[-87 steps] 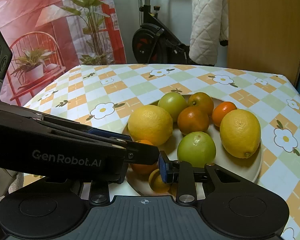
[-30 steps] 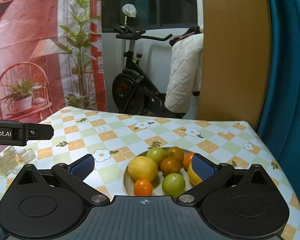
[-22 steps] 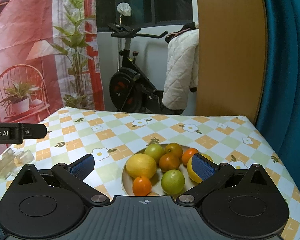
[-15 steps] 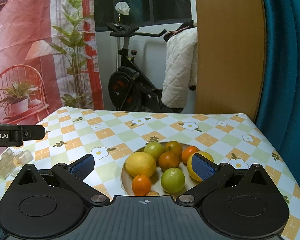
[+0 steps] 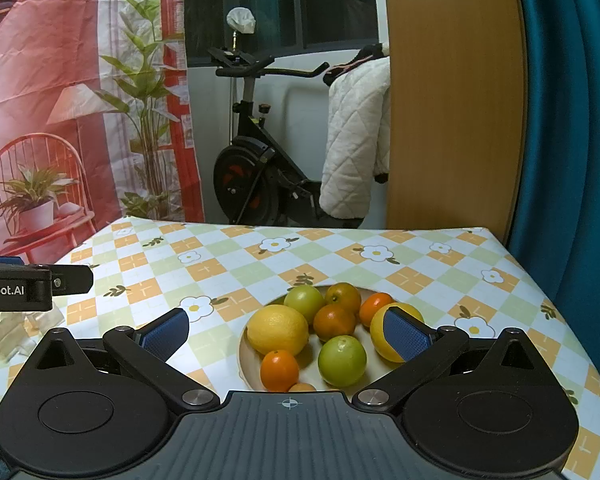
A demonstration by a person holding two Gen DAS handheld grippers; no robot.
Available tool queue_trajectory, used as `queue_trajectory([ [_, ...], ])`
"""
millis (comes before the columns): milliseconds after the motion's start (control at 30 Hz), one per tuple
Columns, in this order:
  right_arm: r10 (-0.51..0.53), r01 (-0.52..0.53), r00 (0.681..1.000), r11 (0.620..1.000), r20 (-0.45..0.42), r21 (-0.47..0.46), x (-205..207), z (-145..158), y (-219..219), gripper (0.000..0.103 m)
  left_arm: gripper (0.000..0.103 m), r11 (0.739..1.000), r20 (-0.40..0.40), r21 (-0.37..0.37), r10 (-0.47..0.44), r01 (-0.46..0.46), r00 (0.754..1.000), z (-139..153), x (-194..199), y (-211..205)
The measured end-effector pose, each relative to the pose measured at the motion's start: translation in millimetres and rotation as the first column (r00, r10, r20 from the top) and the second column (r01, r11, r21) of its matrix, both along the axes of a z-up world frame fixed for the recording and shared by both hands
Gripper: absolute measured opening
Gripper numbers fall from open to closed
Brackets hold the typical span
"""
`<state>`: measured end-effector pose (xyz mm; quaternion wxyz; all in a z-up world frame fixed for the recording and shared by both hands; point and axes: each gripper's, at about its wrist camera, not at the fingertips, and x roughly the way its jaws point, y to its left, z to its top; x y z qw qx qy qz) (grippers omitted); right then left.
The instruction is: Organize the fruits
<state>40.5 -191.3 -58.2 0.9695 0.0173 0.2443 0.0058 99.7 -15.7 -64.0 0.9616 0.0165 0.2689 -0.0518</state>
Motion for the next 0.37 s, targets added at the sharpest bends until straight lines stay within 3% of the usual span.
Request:
queue_trajectory([
  [367,0.0,0.0,1.0,1.0,0.001,0.0,0.2,-0.5,-0.5,0.102,0.097,1.0,-0.015,-0.002,0.005,-0.005,1.0,0.0,0.6,2.3],
])
